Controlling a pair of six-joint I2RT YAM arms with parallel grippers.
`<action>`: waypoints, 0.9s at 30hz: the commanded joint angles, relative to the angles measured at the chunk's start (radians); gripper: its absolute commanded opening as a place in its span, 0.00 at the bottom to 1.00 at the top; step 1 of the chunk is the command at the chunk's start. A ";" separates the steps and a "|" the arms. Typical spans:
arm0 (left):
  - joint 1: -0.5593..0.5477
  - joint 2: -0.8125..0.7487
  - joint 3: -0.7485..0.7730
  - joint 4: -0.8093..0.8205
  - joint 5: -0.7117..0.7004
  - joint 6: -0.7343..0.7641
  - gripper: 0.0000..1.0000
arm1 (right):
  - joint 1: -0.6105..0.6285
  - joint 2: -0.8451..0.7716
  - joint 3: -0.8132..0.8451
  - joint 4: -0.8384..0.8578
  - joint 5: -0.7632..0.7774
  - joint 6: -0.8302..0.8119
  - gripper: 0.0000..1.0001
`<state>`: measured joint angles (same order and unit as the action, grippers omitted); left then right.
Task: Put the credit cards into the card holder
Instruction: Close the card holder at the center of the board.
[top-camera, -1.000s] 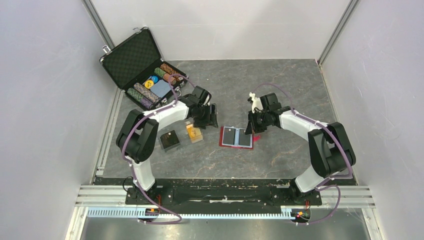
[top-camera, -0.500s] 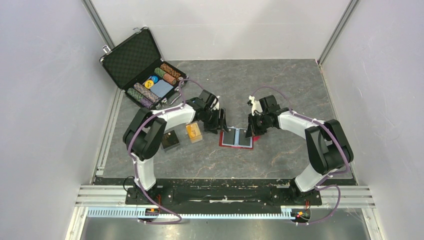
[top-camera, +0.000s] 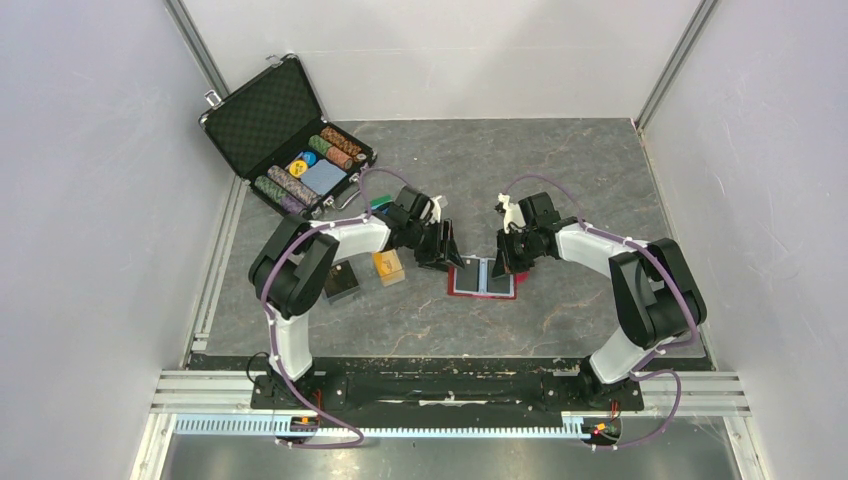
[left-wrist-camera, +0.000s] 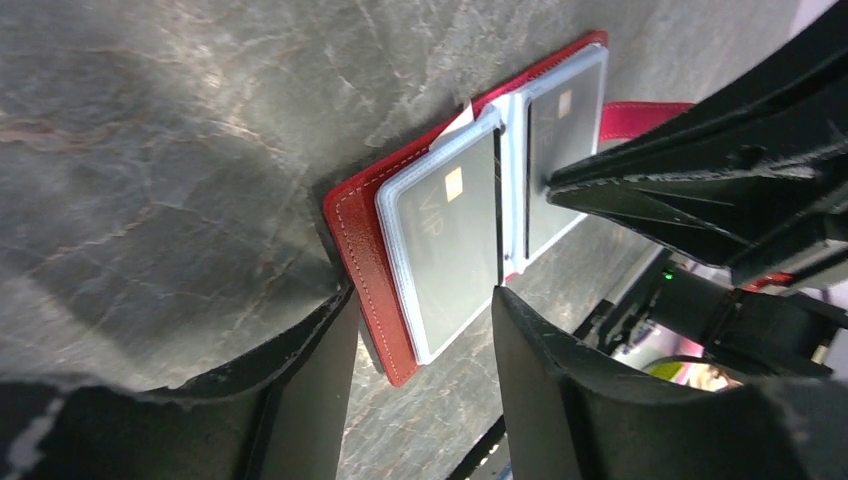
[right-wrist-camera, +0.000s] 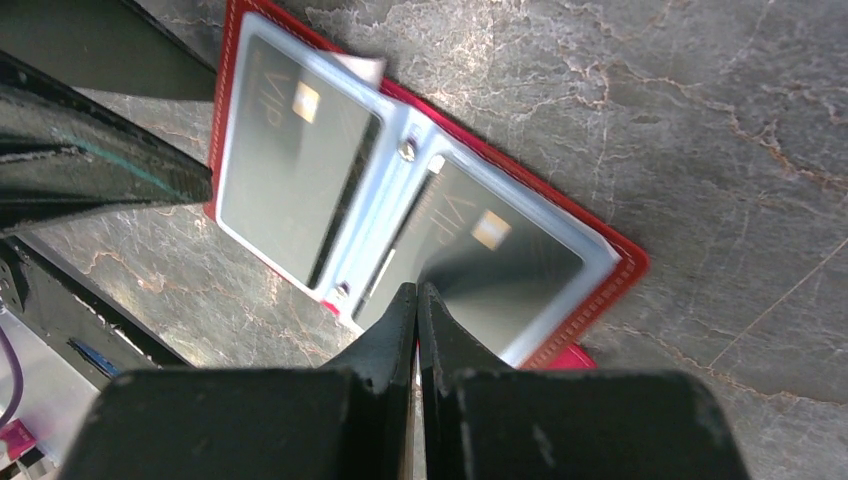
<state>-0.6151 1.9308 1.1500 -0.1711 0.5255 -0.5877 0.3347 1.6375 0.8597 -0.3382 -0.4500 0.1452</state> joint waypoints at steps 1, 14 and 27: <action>-0.006 -0.078 -0.035 0.192 0.108 -0.099 0.56 | 0.004 0.016 -0.007 0.015 0.018 -0.016 0.00; -0.043 -0.034 0.005 0.198 0.127 -0.101 0.52 | 0.004 0.015 -0.004 0.015 0.018 -0.017 0.00; -0.062 0.008 0.108 -0.188 -0.181 0.026 0.62 | 0.004 0.018 -0.011 0.012 0.018 -0.019 0.00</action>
<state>-0.6849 1.9049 1.2297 -0.2893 0.3817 -0.6029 0.3347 1.6444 0.8597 -0.3359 -0.4469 0.1448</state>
